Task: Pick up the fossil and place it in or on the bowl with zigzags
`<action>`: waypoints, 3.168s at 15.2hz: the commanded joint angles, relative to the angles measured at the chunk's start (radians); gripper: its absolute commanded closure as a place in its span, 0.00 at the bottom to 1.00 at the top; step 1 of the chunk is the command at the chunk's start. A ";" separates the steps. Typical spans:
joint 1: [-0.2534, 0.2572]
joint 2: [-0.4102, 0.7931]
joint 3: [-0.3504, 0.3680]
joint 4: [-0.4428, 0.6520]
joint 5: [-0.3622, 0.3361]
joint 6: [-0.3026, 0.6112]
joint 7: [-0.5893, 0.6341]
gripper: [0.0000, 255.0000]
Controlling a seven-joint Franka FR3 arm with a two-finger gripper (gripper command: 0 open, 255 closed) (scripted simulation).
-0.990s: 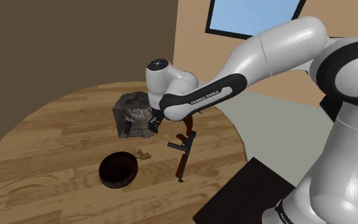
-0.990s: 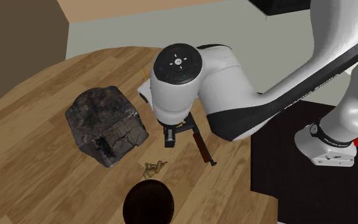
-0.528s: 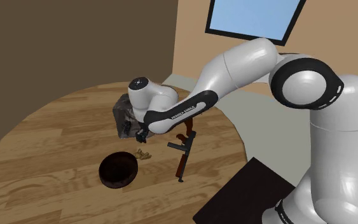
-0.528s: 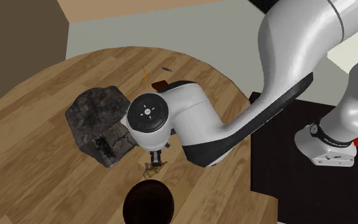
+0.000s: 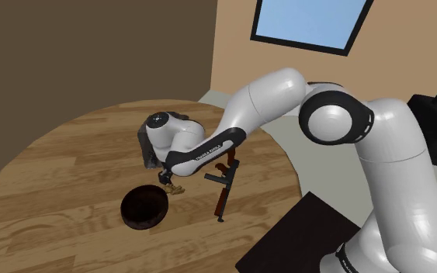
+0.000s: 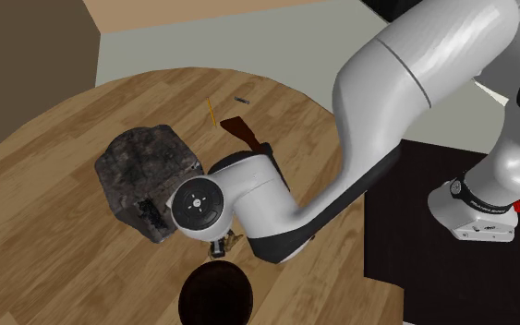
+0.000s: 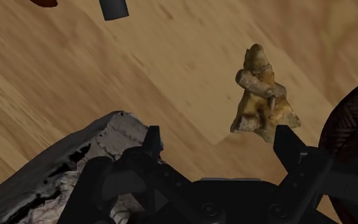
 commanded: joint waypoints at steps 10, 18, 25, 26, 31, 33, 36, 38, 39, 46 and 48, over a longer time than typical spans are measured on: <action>0.000 0.047 -0.014 0.016 -0.016 0.033 0.006 0.00; 0.000 0.047 -0.014 0.016 -0.016 0.033 0.006 1.00; -0.071 0.017 0.086 -0.022 0.078 -0.047 -0.200 0.00; -0.092 0.009 0.115 -0.030 0.106 -0.077 -0.261 0.00; -0.089 0.049 0.100 -0.034 0.086 -0.034 -0.250 0.00; -0.088 0.066 0.094 -0.034 0.078 -0.017 -0.246 0.00; -0.087 0.071 0.092 -0.034 0.076 -0.013 -0.245 0.00; -0.087 0.071 0.092 -0.034 0.076 -0.013 -0.245 0.00; -0.087 0.071 0.092 -0.034 0.076 -0.013 -0.245 0.00; -0.087 0.072 0.092 -0.031 0.077 -0.014 -0.245 1.00; -0.087 0.072 0.092 -0.032 0.077 -0.014 -0.245 1.00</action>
